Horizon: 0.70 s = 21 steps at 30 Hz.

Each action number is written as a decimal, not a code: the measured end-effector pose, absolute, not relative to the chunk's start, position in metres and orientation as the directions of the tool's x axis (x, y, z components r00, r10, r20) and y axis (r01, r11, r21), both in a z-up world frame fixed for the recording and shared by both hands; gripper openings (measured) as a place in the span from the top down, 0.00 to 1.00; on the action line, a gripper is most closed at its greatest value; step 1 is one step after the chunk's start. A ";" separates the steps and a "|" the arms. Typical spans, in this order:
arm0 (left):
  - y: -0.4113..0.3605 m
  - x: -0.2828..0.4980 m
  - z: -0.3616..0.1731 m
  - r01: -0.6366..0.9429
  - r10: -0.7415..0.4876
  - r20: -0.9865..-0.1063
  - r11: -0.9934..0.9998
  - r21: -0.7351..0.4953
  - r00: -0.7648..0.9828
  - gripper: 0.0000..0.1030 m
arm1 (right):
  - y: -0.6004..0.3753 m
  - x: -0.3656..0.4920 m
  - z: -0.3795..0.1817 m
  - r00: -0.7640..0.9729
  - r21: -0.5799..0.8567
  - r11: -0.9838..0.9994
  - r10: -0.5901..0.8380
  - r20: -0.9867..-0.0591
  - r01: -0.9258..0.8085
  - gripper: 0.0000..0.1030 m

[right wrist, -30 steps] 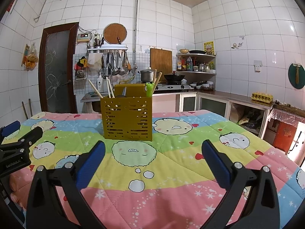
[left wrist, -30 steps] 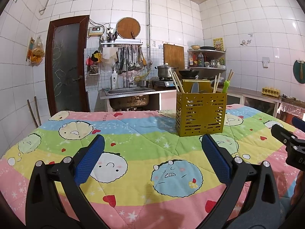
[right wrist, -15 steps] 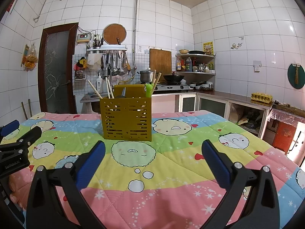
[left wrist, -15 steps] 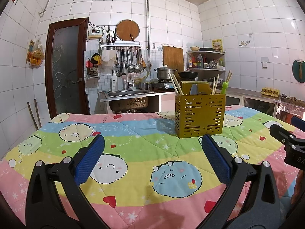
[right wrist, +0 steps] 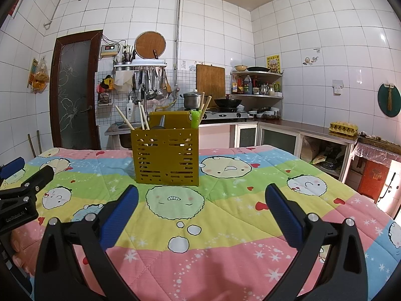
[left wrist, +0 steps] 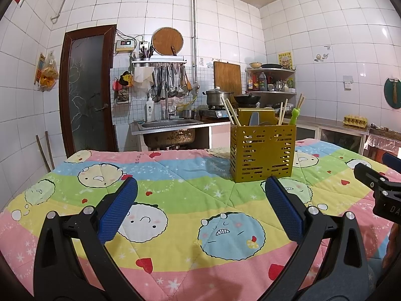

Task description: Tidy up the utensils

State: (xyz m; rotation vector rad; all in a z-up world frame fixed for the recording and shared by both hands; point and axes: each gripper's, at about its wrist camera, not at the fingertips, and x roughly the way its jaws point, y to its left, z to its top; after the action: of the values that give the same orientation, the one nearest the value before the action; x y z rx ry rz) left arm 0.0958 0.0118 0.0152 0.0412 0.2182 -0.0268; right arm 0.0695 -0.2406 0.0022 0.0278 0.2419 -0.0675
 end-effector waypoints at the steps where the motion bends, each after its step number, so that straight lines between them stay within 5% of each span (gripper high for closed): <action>1: 0.012 0.096 0.015 0.031 -0.022 -0.217 0.999 0.038 0.976 0.05 | -0.241 0.069 0.002 0.969 0.019 0.997 -0.063 -0.240 0.070 0.04; 21: 0.011 0.096 0.019 0.032 -0.023 -0.210 0.999 0.041 0.977 0.05 | -0.241 0.069 0.002 0.969 0.019 0.997 -0.063 -0.239 0.070 0.04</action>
State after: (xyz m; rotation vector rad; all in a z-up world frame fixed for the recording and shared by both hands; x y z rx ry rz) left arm 0.0955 0.0113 0.0190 0.0444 0.2114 -0.0276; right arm 0.0690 -0.2407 0.0017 0.0272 0.2407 -0.0672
